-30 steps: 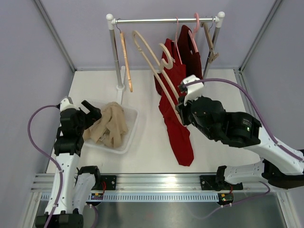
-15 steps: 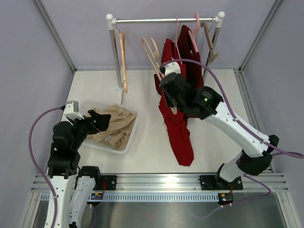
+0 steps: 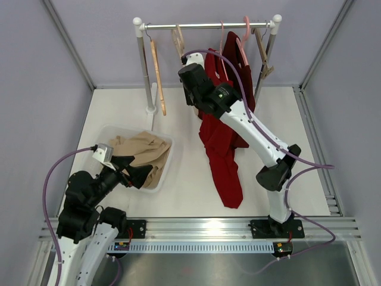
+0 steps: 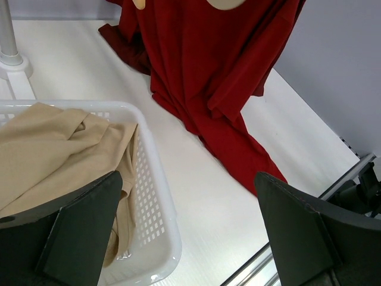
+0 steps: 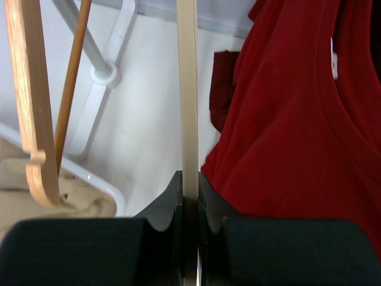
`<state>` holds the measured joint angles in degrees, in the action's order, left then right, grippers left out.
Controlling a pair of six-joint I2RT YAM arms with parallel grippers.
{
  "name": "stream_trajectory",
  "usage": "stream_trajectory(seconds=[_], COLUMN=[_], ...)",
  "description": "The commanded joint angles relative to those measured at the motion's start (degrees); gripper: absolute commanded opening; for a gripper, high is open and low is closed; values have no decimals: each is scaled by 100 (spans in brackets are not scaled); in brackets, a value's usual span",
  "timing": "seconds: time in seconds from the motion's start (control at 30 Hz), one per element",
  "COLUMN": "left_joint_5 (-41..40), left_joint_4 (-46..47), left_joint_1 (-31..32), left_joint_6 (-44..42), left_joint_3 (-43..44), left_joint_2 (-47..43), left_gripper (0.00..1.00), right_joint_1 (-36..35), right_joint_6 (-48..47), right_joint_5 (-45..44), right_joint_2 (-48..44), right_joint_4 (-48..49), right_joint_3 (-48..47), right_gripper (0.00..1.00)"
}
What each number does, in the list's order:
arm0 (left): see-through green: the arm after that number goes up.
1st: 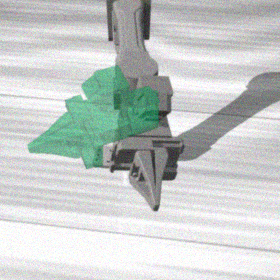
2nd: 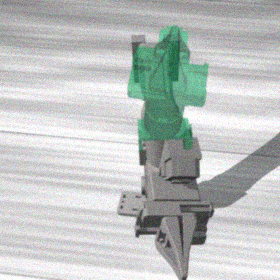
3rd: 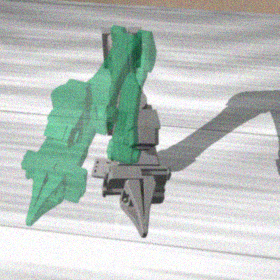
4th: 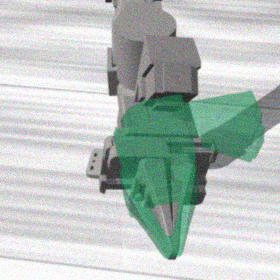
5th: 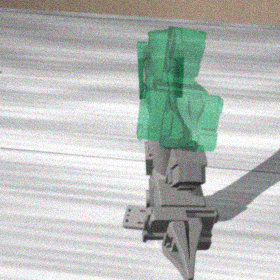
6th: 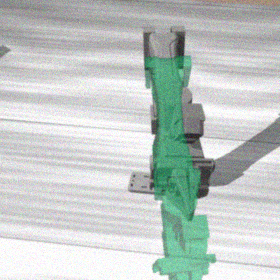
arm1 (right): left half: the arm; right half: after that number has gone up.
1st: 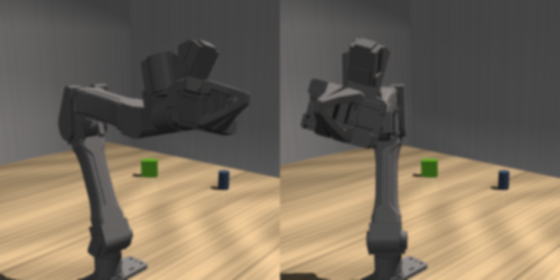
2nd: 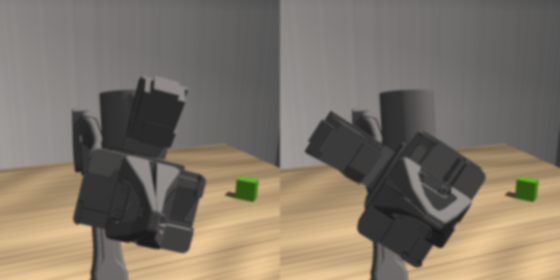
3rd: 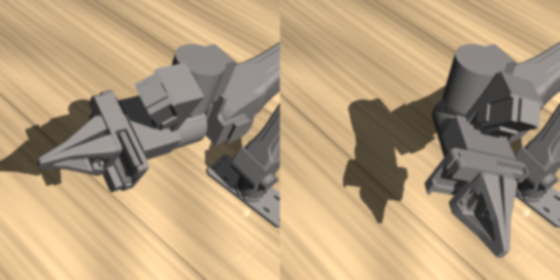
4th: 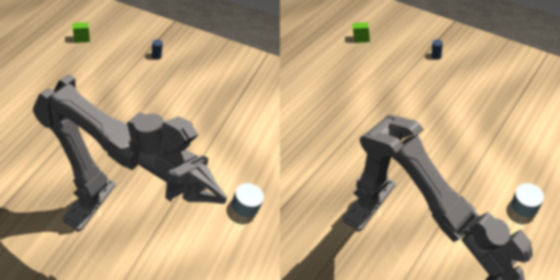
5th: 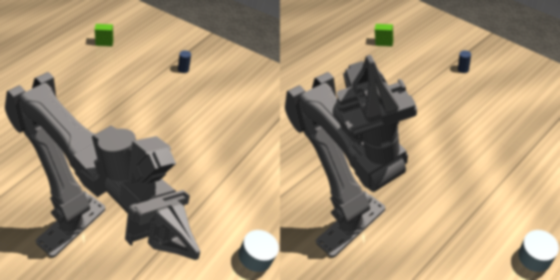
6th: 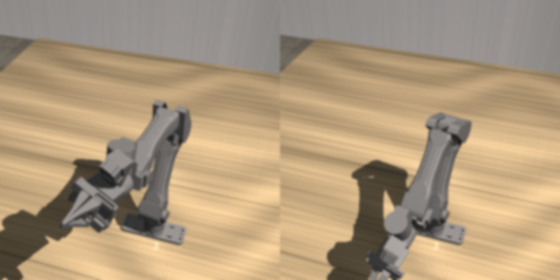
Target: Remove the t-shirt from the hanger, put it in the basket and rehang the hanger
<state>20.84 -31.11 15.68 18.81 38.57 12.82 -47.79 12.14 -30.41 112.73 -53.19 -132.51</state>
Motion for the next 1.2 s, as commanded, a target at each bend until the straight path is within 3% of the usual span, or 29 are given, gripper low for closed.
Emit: stream_trajectory(seconds=[0.0, 0.63, 1.17], left_joint_5=[350, 324, 324], left_joint_4=[281, 281, 290], left_joint_1=[23, 31, 31], left_joint_6=[-105, -53, -44], left_joint_3=[-51, -121, -121], left_joint_2=[-43, -69, -25], left_gripper=[99, 99, 99], right_joint_1=[103, 235, 516], right_joint_6=[-273, -370, 8], right_joint_5=[123, 826, 1573], right_joint_2=[231, 1357, 1366], right_joint_4=[493, 1100, 1293], right_joint_3=[-670, -1830, -1436], right_gripper=[0, 0, 0])
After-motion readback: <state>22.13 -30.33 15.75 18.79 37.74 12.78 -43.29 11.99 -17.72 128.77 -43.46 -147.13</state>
